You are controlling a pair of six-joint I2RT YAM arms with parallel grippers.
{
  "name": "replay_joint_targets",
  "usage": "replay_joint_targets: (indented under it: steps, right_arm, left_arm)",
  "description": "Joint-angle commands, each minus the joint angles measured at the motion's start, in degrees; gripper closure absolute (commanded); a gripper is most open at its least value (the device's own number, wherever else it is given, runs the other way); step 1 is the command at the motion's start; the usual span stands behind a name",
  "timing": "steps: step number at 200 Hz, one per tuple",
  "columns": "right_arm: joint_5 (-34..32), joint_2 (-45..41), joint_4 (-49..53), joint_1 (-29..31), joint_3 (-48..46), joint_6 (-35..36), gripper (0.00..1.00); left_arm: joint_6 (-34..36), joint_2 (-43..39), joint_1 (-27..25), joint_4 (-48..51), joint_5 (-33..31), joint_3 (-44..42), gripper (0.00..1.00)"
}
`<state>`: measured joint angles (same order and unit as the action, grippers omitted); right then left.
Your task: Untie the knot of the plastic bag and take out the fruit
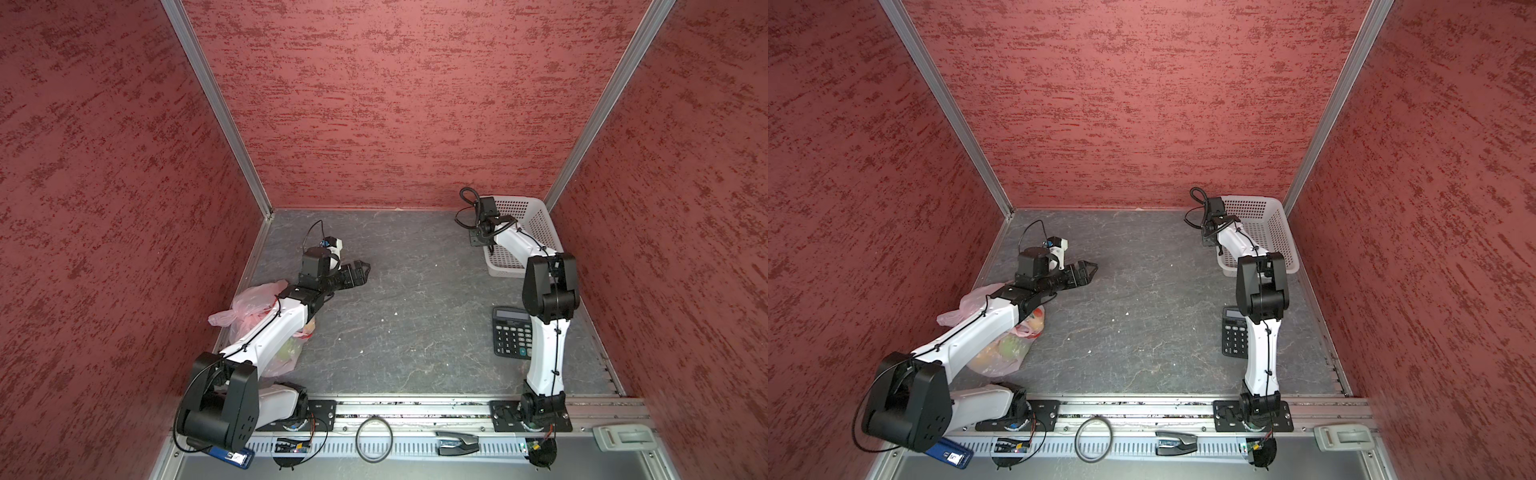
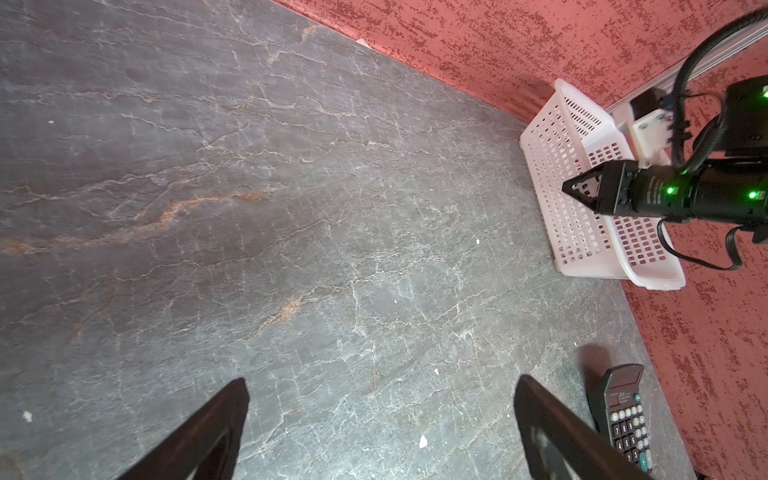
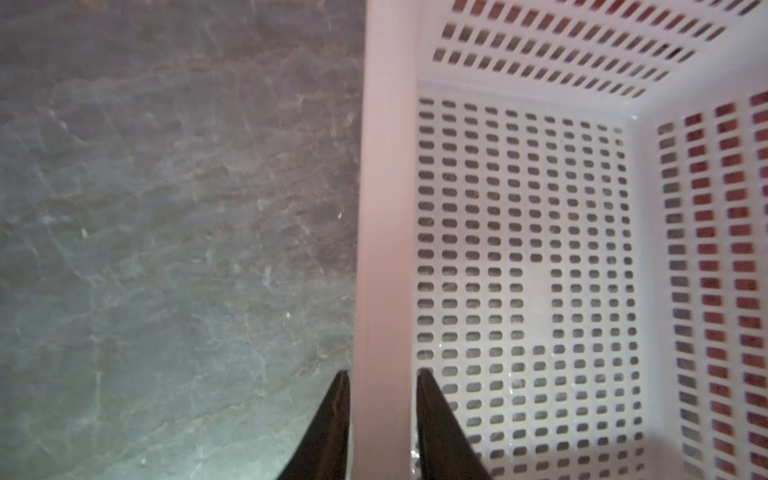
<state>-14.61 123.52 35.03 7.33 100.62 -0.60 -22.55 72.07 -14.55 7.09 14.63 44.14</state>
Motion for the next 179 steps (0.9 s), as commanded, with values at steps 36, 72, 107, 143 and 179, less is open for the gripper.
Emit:
replay_joint_targets:
  steps: [36, 72, 107, 143, 179]
  right_arm:
    - [5.1, -9.6, 2.6, 1.6, -2.1, -0.3, 0.37]
    - [5.5, -14.8, 5.8, 5.6, -3.1, -0.7, 0.24]
    - [7.7, -18.5, 8.1, 9.4, -2.8, -2.8, 0.18]
    - [11.1, -18.5, 9.4, 13.9, -1.1, -4.9, 0.14]
    - [12.7, -18.0, 10.0, 16.2, 0.4, -5.9, 0.12]
  left_arm:
    - [-7.2, -6.5, -1.9, 27.5, -17.1, 10.1, 0.0]
    - [-16.5, -12.4, 1.1, 47.8, -29.0, 14.7, 0.01]
    - [-17.3, -16.7, 14.5, 59.0, -27.4, 15.9, 0.09]
    - [-11.9, -18.2, 31.1, 56.4, -20.4, 13.3, 0.09]
    - [-13.9, -16.9, 37.6, 56.5, -21.0, 12.9, 0.08]
